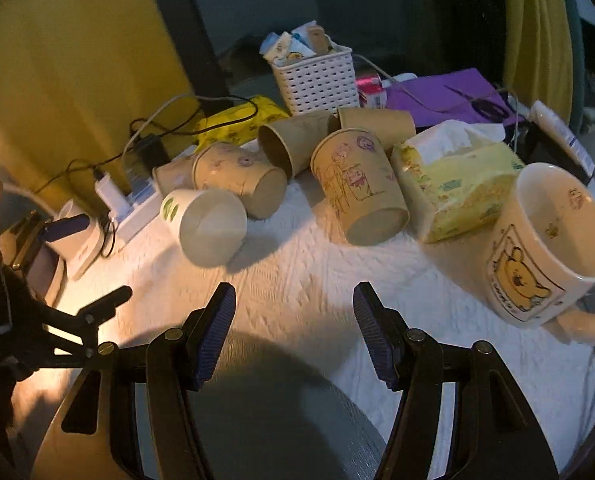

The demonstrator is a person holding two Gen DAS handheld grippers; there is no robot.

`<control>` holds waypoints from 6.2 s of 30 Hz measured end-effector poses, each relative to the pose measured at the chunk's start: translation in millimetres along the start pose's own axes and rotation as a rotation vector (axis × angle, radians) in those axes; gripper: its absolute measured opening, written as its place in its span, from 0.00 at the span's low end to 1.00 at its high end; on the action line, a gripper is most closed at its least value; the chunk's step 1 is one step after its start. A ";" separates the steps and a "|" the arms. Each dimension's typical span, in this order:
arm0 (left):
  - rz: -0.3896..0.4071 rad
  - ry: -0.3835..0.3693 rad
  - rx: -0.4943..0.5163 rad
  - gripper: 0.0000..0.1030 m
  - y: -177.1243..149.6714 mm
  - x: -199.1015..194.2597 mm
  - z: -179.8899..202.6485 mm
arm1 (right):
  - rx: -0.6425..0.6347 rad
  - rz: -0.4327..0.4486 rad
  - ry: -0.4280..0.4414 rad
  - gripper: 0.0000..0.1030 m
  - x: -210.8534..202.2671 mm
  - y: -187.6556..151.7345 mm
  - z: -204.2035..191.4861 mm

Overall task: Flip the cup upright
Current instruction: 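Reach the left tool toward the white leaf-print cup lying on its side, then close the left tool on the white cup's body and lift it, then rotate the white cup upright with the left tool while the right tool grasps its rim, then carry the upright cup with the right tool and lower it onto the mat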

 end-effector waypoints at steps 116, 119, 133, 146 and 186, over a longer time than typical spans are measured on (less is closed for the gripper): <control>0.247 -0.372 -0.670 0.56 -73.8 -185.2 119.0 | -0.057 0.145 0.194 0.69 -159.8 -99.0 -50.8; 0.277 -0.407 -0.715 0.56 -86.3 -192.2 133.8 | -0.080 0.132 0.207 0.69 -166.3 -109.1 -63.8; 0.427 -0.479 -0.805 0.56 -128.0 -226.3 163.9 | -0.152 0.070 0.284 0.69 -183.3 -152.3 -118.7; 0.484 -0.480 -0.765 0.56 -142.7 -233.0 172.4 | -0.150 -0.024 0.359 0.70 -163.8 -171.4 -144.8; 0.314 -0.434 -0.696 0.75 -155.7 -217.2 183.4 | -0.224 0.032 0.246 0.67 -158.5 -159.7 -126.3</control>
Point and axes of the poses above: each gripper's, at about its wrist camera, not at the fingertips, and x roughly the way its jaws point, z to its right, y to its top, the point moved 8 cm from there along x, roughly the way its jaws point, and after that the axes turned 10 degrees about -z, right-handed, at the moved point
